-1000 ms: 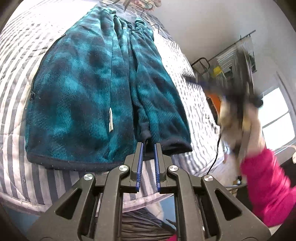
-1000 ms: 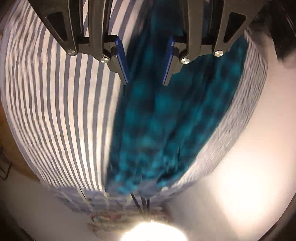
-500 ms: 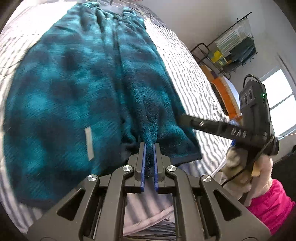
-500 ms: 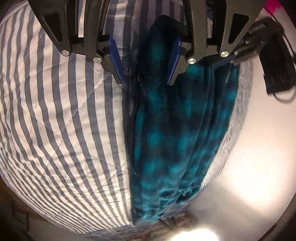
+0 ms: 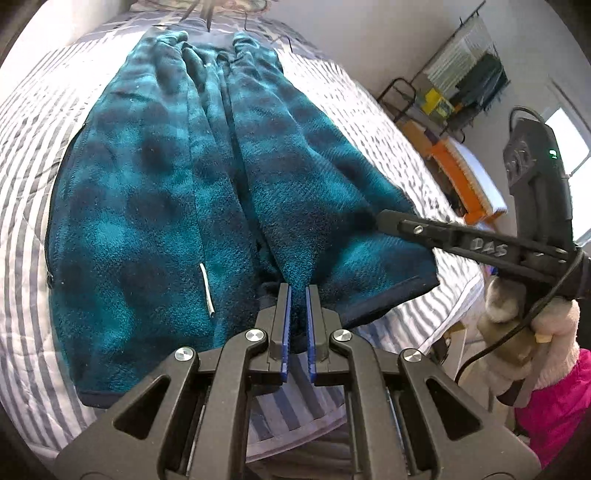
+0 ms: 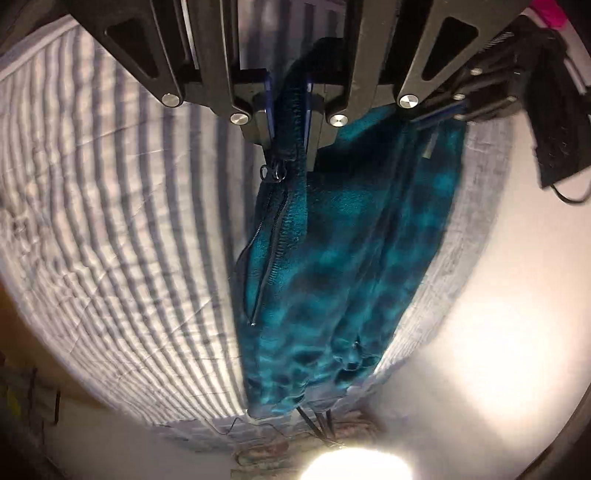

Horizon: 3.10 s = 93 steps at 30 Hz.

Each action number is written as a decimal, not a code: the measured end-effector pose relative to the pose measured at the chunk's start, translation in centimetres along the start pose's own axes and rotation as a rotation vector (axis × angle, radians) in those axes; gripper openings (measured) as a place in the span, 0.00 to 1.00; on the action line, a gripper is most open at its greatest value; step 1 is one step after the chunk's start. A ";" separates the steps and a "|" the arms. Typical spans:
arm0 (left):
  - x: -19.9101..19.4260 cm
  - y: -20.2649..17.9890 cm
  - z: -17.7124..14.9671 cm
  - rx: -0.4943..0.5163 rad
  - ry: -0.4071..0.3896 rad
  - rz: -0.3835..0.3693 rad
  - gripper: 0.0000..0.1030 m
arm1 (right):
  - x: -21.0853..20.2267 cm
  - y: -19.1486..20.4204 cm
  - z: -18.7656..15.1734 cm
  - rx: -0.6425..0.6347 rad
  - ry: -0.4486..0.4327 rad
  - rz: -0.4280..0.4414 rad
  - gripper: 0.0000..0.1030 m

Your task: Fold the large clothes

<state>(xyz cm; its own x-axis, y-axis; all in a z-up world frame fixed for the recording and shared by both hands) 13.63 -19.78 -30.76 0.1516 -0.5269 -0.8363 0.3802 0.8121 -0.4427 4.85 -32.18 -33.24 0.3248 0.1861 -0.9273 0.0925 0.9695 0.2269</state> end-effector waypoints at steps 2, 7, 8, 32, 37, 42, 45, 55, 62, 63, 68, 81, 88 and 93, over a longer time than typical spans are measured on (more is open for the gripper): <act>0.0 0.2 -0.9 0.012 0.036 -0.009 0.05 | 2.7 -0.4 -1.2 0.008 0.074 -0.066 0.10; -5.9 0.7 -1.8 0.074 -0.043 0.007 0.05 | 3.9 0.5 -1.6 -0.044 0.118 -0.169 0.16; -7.4 1.0 -1.6 0.072 -0.076 0.012 0.05 | 3.4 0.6 -1.3 -0.054 0.123 -0.193 0.20; -26.9 10.1 5.9 -0.117 -0.399 0.095 0.05 | -13.8 12.4 11.8 -0.218 -0.251 0.091 0.31; -30.9 9.8 9.7 -0.077 -0.449 0.110 0.05 | -16.1 15.4 17.2 -0.238 -0.311 0.162 0.34; -26.7 10.6 10.2 -0.067 -0.393 0.091 0.05 | -11.4 16.5 23.1 -0.265 -0.254 0.136 0.37; -21.1 11.3 9.2 -0.089 -0.308 0.061 0.05 | -6.3 17.1 26.2 -0.290 -0.178 0.144 0.46; -4.7 10.6 3.5 -0.043 -0.013 -0.006 0.05 | 12.9 15.6 33.8 -0.201 0.008 0.165 0.51; -0.1 10.9 0.9 -0.035 0.058 -0.028 0.05 | 18.8 15.5 36.5 -0.161 0.053 0.209 0.25; 0.0 11.0 0.8 -0.041 0.056 -0.036 0.05 | 19.1 15.7 36.6 -0.197 0.064 0.190 0.14; 0.5 10.7 -0.2 -0.020 0.036 -0.031 0.05 | 20.9 13.8 38.0 -0.313 0.039 -0.002 0.03; -2.1 10.0 -2.0 -0.043 -0.033 -0.050 0.05 | 12.4 16.8 29.6 -0.431 0.014 0.165 0.16; -2.8 9.0 -4.0 -0.012 -0.031 0.017 0.05 | 17.0 13.9 21.1 -0.456 0.129 0.023 0.13; -2.6 10.1 -5.1 -0.085 0.003 0.024 0.06 | 15.0 13.6 21.0 -0.369 0.100 0.070 0.18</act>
<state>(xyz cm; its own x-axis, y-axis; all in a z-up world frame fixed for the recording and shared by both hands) 12.47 -8.88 -34.67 0.1567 -0.5060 -0.8482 0.2975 0.8431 -0.4480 30.79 -19.57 -37.82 0.2230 0.2510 -0.9419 -0.2774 0.9427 0.1855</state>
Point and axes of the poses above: each gripper's, at about its wrist camera, not at the fingertips, and x roughly the way its jaws point, y to its left, z to its top, the point moved 10 cm from there along x, roughly the way its jaws point, and after that the axes turned 9 degrees about y, right-handed, at the moved point
